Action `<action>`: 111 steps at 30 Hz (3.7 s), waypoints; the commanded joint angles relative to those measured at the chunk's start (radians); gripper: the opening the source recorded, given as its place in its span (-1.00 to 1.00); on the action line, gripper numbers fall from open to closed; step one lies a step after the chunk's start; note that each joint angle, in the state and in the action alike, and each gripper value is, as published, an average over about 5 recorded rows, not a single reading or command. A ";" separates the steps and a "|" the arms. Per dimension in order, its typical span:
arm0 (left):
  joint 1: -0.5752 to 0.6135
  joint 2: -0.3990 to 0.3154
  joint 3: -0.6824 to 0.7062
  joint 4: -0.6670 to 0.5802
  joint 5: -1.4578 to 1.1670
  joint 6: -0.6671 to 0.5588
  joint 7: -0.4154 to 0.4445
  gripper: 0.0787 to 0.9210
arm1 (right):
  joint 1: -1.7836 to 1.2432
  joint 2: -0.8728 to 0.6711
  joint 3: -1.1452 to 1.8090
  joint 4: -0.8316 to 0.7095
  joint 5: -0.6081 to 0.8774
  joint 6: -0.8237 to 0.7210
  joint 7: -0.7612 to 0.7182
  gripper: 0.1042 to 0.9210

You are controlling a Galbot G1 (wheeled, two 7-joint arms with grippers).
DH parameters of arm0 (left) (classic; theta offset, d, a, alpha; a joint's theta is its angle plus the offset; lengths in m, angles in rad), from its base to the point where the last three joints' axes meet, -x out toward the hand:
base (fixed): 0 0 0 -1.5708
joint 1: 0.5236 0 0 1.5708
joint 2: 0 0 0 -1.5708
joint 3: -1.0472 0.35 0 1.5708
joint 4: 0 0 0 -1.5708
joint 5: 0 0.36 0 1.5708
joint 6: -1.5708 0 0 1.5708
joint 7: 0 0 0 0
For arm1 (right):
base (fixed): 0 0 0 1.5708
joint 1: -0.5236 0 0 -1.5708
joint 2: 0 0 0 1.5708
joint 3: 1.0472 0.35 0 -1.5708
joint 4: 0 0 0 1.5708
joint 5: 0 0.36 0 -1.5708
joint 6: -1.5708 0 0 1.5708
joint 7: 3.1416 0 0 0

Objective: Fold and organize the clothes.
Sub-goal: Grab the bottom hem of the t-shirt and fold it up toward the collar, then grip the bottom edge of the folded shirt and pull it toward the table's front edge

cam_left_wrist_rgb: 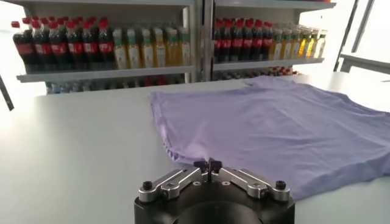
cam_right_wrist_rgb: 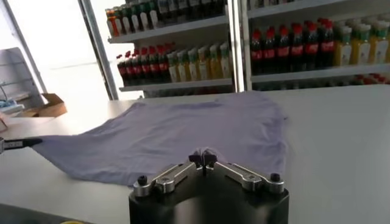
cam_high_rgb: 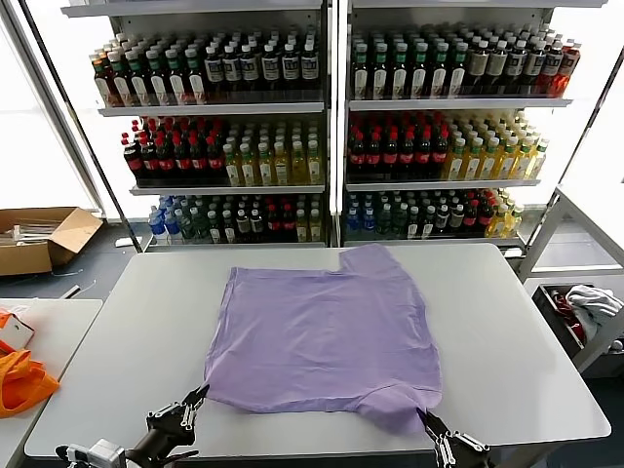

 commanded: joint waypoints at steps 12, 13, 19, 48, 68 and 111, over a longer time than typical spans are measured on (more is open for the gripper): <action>-0.440 0.164 0.110 0.241 -0.125 0.046 0.007 -0.99 | 0.490 -0.070 -0.078 -0.205 0.173 -0.058 0.137 -0.99; -0.468 0.167 0.120 0.261 -0.137 0.050 0.005 -0.99 | 0.517 -0.077 -0.092 -0.223 0.176 -0.058 0.140 -0.99; -0.607 0.177 0.189 0.396 -0.184 0.068 -0.005 -0.99 | 0.690 -0.093 -0.209 -0.379 0.175 -0.059 0.150 -0.99; -0.411 0.088 0.168 0.331 -0.059 0.066 -0.039 0.39 | 0.587 -0.108 -0.194 -0.421 -0.024 -0.208 0.254 0.31; -0.464 0.055 0.211 0.403 -0.054 0.114 -0.086 0.71 | 0.528 -0.006 -0.243 -0.425 -0.026 -0.243 0.284 0.18; 0.175 -0.021 -0.087 -0.065 0.051 0.159 -0.003 -0.97 | 0.098 -0.091 -0.062 -0.102 0.028 -0.181 0.179 -0.93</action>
